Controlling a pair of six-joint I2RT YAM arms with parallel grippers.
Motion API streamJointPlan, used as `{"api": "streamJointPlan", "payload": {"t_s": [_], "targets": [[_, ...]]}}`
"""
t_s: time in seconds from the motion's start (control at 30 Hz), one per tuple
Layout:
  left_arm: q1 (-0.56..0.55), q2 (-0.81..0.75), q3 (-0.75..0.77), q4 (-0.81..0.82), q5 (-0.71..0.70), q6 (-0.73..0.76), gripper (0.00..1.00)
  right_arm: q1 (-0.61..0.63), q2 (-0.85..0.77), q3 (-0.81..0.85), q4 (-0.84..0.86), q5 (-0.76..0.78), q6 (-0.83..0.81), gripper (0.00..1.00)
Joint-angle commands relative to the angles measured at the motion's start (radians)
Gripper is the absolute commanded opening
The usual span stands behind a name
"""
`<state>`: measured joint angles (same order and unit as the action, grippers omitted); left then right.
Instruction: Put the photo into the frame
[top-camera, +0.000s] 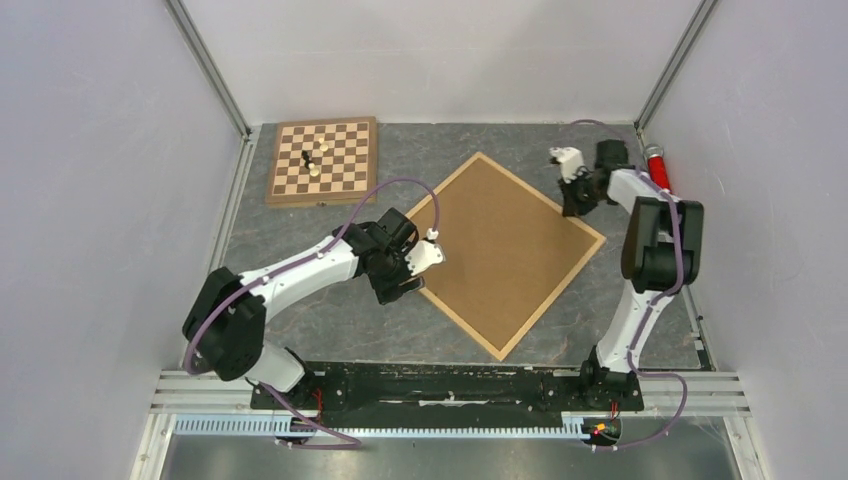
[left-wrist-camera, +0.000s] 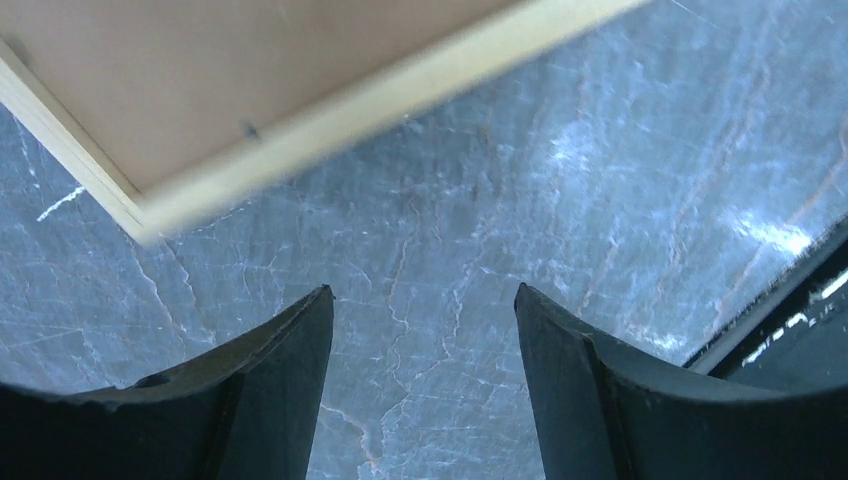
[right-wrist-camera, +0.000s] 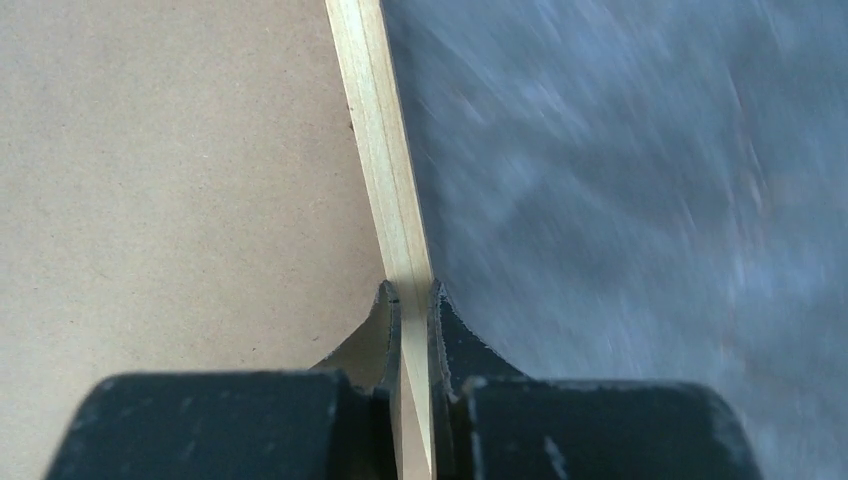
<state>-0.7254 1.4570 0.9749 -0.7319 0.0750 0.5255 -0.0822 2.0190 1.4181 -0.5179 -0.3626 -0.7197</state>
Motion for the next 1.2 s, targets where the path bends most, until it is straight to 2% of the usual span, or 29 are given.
{"api": "streamJointPlan", "payload": {"t_s": [0.0, 0.07, 0.17, 0.33, 0.53, 0.63, 0.83, 1.0, 1.17], "targets": [[-0.003, 0.077, 0.078, 0.001, -0.052, -0.179, 0.73, -0.19, -0.078, -0.155, 0.057, 0.145, 0.211, 0.0], [-0.004, 0.105, 0.091, 0.016, -0.042, -0.215, 0.73, -0.235, -0.132, -0.255, 0.088, 0.101, 0.248, 0.0], [-0.005, 0.178, 0.142, 0.034, -0.045, -0.246, 0.74, -0.242, -0.224, -0.413, 0.112, 0.034, 0.258, 0.0], [-0.004, 0.345, 0.275, 0.059, -0.016, -0.303, 0.74, -0.231, -0.322, -0.527, -0.002, -0.113, 0.191, 0.26], [0.008, 0.544, 0.466, -0.009, 0.053, -0.402, 0.74, -0.206, -0.441, -0.535, -0.197, -0.206, 0.012, 0.4], [0.027, 0.598, 0.511, -0.023, 0.101, -0.446, 0.74, -0.194, -0.481, -0.547, -0.274, -0.248, -0.088, 0.42], [0.066, 0.662, 0.585, -0.041, 0.11, -0.47, 0.74, -0.146, -0.49, -0.595, -0.405, -0.353, -0.267, 0.46], [0.092, 0.746, 0.729, -0.094, 0.079, -0.447, 0.74, -0.088, -0.467, -0.612, -0.479, -0.419, -0.376, 0.49], [0.103, 0.861, 0.923, -0.161, 0.074, -0.425, 0.74, -0.027, -0.47, -0.604, -0.502, -0.447, -0.404, 0.54]]}}
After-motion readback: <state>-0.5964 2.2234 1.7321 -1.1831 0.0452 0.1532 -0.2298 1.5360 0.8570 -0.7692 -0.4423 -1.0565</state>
